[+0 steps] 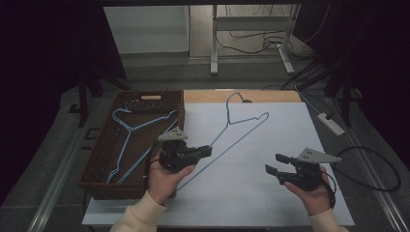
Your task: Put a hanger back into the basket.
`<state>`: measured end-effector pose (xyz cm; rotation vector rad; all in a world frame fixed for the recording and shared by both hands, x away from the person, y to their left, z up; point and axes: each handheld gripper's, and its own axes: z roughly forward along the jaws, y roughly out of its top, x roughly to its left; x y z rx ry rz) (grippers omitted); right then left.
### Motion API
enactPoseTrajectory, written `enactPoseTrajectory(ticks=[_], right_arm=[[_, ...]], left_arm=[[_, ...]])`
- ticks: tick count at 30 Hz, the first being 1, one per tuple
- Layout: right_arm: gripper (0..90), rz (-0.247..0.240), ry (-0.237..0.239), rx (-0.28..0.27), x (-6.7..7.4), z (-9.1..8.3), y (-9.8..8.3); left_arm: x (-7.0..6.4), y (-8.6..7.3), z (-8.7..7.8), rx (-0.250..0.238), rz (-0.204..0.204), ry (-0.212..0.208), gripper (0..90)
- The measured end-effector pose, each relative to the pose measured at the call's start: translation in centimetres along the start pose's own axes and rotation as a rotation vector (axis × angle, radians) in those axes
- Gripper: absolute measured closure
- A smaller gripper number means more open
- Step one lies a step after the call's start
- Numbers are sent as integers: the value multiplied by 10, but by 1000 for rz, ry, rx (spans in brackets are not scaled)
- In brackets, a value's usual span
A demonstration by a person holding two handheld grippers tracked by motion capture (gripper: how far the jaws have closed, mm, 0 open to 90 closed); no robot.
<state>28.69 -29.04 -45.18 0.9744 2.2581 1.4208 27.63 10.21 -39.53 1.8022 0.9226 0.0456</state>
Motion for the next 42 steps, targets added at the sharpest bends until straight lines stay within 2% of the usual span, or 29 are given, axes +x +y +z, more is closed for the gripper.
enactPoseTrajectory(ticks=[4,11,18,25,30,35,42], right_arm=[[364,10,-22,3,-6,1,-5],[356,11,-31,22,-9,6,-10],[352,13,-33,61,-11,11,-16],[349,12,-30,88,-11,15,-19],[349,11,-31,102,-11,17,-20],[344,15,-30,110,-13,18,-22],[341,17,-32,120,-13,18,-23]], left_arm=[[9,4,-21,-27,0,15,874],[27,5,-55,-72,-14,48,874],[47,0,-84,-112,-46,97,874],[62,-7,-110,-144,-55,142,874],[72,-11,-127,-155,-58,179,874],[87,-16,-143,-153,-79,223,874],[112,-25,-158,-124,-108,269,874]])
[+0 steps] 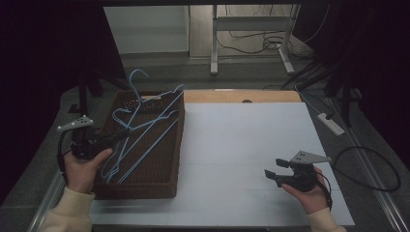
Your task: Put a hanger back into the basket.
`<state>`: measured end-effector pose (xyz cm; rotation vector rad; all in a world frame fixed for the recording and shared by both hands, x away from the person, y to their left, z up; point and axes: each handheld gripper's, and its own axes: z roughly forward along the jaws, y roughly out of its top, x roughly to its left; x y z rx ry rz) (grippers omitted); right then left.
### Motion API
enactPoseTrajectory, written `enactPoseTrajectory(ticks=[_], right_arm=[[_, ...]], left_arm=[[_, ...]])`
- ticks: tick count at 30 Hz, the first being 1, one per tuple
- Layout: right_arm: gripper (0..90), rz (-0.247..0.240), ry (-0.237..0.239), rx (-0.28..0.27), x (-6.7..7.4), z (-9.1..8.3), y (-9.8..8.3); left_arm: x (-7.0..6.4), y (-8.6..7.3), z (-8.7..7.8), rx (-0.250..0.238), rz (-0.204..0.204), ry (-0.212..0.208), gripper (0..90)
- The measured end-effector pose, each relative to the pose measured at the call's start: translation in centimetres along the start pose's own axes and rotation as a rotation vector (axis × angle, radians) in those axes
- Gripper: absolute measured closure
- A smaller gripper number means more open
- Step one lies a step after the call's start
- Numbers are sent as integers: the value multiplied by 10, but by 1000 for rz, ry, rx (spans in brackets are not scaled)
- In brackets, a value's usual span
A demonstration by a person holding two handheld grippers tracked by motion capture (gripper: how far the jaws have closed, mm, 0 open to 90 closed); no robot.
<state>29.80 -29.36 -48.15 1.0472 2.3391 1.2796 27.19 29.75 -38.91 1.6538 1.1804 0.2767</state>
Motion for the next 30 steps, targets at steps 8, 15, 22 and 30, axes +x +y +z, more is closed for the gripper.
enactPoseTrajectory(ticks=[8,15,22,30], right_arm=[[339,-9,1,7,2,2,0],[340,-16,4,16,4,4,1],[339,-18,6,17,4,3,1],[339,-25,11,19,7,4,2]], left_arm=[[26,-9,0,72,-24,17,875],[42,-11,27,190,-52,3,874],[51,-15,50,276,-89,52,873],[62,-28,59,405,-106,249,829]])
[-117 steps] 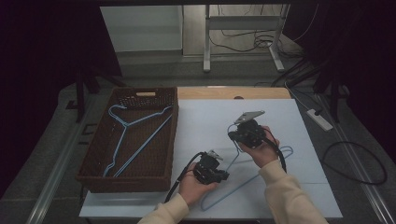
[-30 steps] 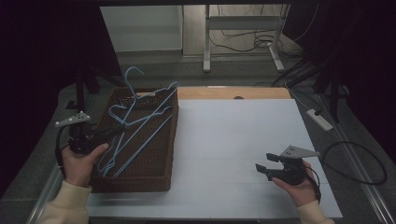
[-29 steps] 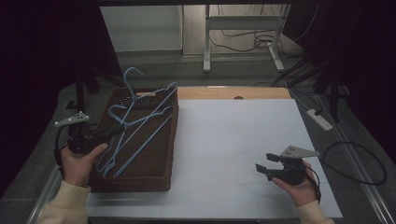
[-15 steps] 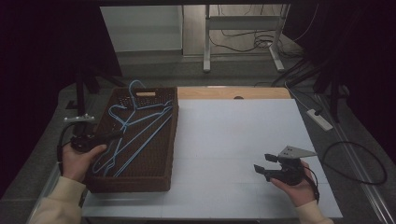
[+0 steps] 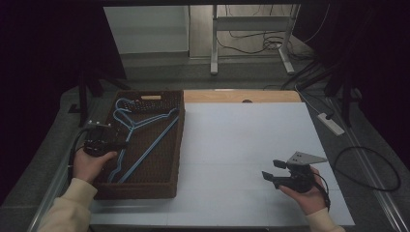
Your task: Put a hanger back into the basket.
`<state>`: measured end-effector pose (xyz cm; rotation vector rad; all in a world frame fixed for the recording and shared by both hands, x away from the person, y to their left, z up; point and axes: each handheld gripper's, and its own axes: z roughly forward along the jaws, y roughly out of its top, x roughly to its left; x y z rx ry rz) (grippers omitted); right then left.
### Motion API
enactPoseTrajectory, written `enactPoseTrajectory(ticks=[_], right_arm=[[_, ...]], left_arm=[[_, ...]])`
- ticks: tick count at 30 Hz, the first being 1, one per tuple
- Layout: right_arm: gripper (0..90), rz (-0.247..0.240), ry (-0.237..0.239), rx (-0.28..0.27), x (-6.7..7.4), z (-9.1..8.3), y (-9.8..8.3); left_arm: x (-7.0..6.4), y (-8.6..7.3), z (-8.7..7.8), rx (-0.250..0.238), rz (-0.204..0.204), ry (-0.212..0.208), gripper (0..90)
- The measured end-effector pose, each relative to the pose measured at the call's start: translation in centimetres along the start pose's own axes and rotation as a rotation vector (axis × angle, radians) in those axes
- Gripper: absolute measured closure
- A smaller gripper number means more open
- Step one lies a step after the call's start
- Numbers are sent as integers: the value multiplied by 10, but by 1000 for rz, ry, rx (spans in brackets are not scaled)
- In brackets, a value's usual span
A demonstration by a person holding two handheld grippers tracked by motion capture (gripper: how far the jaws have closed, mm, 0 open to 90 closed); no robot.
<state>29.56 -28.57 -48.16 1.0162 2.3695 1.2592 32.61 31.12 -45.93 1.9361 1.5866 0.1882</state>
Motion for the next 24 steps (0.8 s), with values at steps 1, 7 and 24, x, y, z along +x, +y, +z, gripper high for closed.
enactPoseTrajectory(ticks=[1,7,24], right_arm=[[339,-1,1,2,0,0,0],[340,-2,2,3,1,1,0],[312,23,-35,-1,-13,-8,-4]], left_arm=[[0,0,2,9,5,12,815],[-10,-1,-9,-102,81,54,587],[-87,-58,-46,-362,312,-217,343]])
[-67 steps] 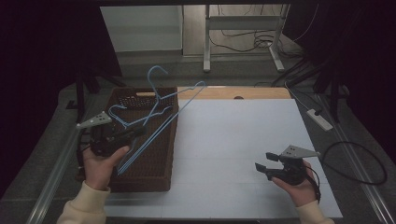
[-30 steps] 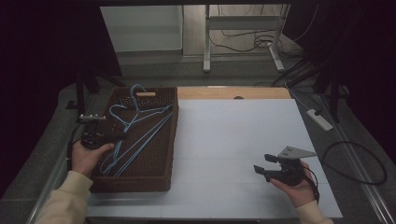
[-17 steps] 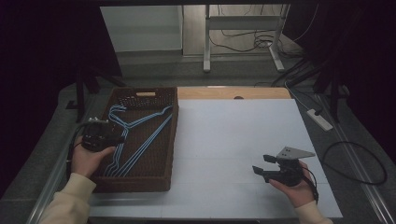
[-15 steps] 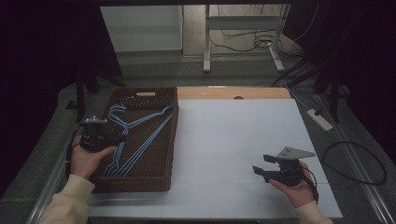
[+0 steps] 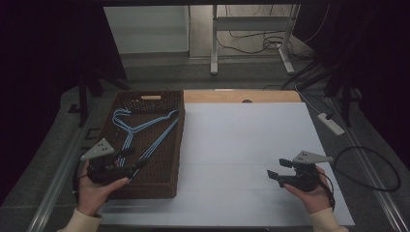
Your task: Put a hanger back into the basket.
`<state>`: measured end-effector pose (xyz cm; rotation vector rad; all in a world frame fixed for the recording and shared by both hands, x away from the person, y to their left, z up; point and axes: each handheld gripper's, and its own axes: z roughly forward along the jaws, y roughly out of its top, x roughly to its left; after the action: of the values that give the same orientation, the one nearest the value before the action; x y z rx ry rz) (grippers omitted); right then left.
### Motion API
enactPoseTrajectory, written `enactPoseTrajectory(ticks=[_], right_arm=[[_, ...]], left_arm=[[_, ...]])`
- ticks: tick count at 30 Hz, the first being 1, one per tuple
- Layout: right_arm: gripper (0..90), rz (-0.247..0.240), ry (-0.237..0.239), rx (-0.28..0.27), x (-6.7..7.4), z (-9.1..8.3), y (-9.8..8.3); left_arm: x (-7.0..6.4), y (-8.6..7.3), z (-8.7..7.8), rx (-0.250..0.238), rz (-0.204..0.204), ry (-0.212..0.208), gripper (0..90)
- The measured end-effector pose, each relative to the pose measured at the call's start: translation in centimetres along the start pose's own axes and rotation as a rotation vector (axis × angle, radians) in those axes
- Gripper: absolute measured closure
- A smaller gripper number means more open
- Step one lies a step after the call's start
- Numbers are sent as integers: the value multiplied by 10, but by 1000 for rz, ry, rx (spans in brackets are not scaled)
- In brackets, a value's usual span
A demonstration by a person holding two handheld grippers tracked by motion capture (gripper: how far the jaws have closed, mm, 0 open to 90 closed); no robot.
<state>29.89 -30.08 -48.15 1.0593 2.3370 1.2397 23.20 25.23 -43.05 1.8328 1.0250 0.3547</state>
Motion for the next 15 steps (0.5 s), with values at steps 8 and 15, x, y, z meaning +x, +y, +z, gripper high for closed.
enactPoseTrajectory(ticks=[8,15], right_arm=[[307,14,-13,-17,-4,-6,1],[307,9,-11,-17,-3,-7,2]], left_arm=[[-18,-14,10,-14,39,-17,336],[-18,-18,13,-14,34,-9,329]])
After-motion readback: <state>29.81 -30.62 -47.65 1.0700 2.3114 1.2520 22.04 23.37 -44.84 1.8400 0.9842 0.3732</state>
